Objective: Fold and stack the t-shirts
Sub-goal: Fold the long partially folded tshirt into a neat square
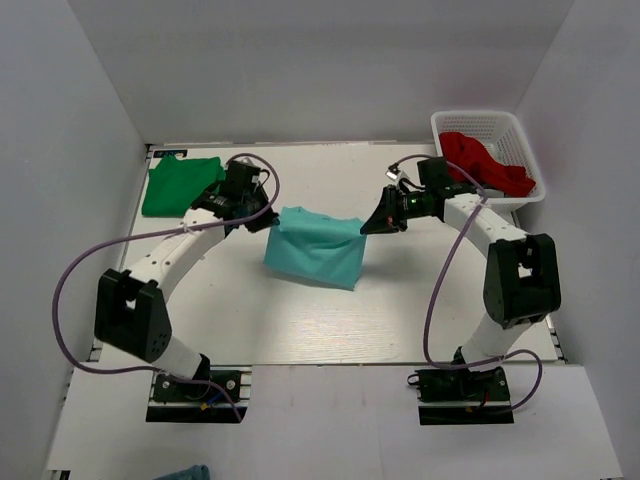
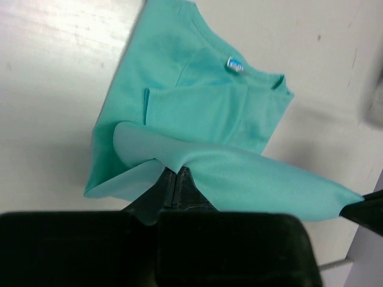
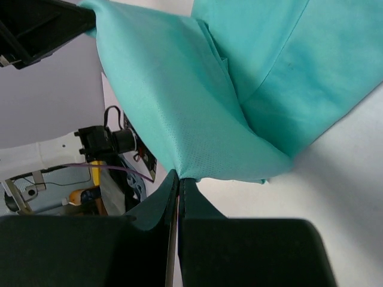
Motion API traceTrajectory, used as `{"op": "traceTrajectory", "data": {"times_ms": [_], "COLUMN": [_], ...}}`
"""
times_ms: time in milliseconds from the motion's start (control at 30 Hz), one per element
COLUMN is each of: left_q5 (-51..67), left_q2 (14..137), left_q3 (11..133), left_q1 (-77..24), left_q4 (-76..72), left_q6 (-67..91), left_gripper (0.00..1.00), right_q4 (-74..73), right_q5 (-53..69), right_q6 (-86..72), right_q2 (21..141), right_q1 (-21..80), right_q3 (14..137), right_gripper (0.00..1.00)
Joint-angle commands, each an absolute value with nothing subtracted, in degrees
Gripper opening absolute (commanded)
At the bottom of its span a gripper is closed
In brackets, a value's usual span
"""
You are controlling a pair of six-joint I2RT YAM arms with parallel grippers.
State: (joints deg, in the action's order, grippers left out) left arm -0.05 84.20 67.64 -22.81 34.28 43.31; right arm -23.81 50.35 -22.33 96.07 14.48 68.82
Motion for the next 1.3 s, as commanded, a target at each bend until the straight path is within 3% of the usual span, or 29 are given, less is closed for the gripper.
{"op": "traceTrajectory", "data": {"times_ms": [0,333,367,400,433,467,500,533,567,733,900,1267], "left_q5": [-5.4,-0.9,-0.9,-0.9,-0.9,2.2,3.2,3.2,3.7,7.6,15.4,18.6], "left_q2": [88.1,111.4,113.1,114.9,118.6,120.7,122.4,123.8,125.4,120.8,115.8,120.4], "left_q3": [74.2,92.2,93.4,94.8,99.1,102.4,105.9,111.7,113.6,106.9,94.2,90.6], "left_q1": [-21.4,-18.1,-17.4,-17.4,-16.7,-15.9,-15.9,-15.9,-15.9,-15.9,-17.2,-17.8], "left_q4": [32.6,28.7,26.5,24.8,23.7,24.9,26.7,28.4,30.1,26.6,16.9,9.1], "left_q6": [42.8,40.0,40.0,39.0,38.5,37.8,36.3,35.8,34.9,31.1,29.8,32.8], "left_gripper": [0.00,0.00,0.04,0.18,0.44,0.80,1.00,1.00,1.00,1.00,1.00,1.00], "right_q4": [-20.7,-16.3,-16.1,-16.1,-17.5,-17.6,-18.4,-20.6,-21.2,-17.7,-16.0,-1.5], "right_q5": [53.4,50.4,50.4,47.0,46.5,45.9,42.8,41.8,40.4,29.2,29.1,34.5], "right_q6": [-22.9,-25.7,-25.0,-25.5,-25.7,-26.1,-26.4,-25.5,-25.1,-23.7,-21.7,-28.1], "right_q2": [99.2,117.3,120.8,124.2,125.7,128.4,129.8,129.8,129.2,117.0,111.0,117.9], "right_q1": [13.1,9.8,9.6,9.3,9.0,8.6,8.5,8.9,9.1,10.2,13.1,17.1], "right_q3": [74.1,88.4,90.5,92.4,99.5,101.8,103.8,108.1,108.5,95.6,85.8,86.1], "right_gripper": [0.00,0.00,0.00,0.03,0.09,0.37,0.52,0.68,0.90,0.90,0.90,0.90]}}
